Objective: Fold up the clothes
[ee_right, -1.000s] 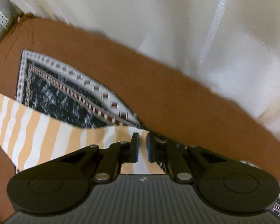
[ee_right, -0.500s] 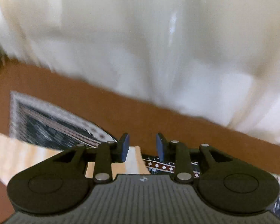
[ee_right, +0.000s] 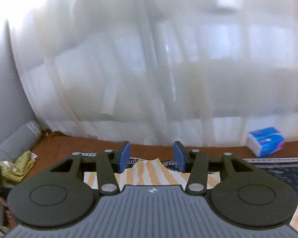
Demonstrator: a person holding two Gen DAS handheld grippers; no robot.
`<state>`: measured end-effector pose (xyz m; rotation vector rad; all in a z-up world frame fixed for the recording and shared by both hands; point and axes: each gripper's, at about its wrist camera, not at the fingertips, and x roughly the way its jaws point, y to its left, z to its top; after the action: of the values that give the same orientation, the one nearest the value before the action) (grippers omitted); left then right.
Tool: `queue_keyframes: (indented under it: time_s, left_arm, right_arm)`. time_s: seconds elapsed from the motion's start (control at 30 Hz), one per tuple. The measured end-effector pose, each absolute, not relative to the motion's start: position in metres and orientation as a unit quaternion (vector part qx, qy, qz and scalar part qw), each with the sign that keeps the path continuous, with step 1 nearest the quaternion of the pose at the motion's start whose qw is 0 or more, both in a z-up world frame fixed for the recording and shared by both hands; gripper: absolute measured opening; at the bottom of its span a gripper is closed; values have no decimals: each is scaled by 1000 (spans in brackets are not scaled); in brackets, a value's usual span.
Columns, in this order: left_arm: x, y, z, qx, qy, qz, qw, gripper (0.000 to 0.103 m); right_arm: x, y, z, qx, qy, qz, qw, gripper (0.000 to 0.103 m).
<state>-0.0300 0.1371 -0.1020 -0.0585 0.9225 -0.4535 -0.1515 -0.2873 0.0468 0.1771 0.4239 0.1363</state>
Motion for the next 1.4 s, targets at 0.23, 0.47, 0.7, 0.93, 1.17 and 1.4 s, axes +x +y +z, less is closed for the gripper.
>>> queue_keyframes:
  time_s: [0.23,0.47,0.7,0.93,1.17,1.4]
  left_arm:
    - [-106,65,-139,17,488,-257,834,64]
    - [-127,46,-157,37,519,-259,813,68]
    - [-129,35,-160,55,520,-287,802,70]
    - [-134,38,-157,62,511,-282,810,52]
    - [-137,43,-154,69,498,-270,821,0]
    - [-139,47,-153,74,493,-268,824,0]
  right_arm:
    - [-255,-323,-3,83,308,28,948,56]
    - [-302,-335,-124,179,433,-26,883,54]
    - [-315,-326,-171,184,482,-48,855,53]
    - [-313,-319,-185,188,499,-59,844,38]
    - [-317,-324,-167,195,487,-58,849,6]
    - [-332,-326,-154,186,490,-61,850,5]
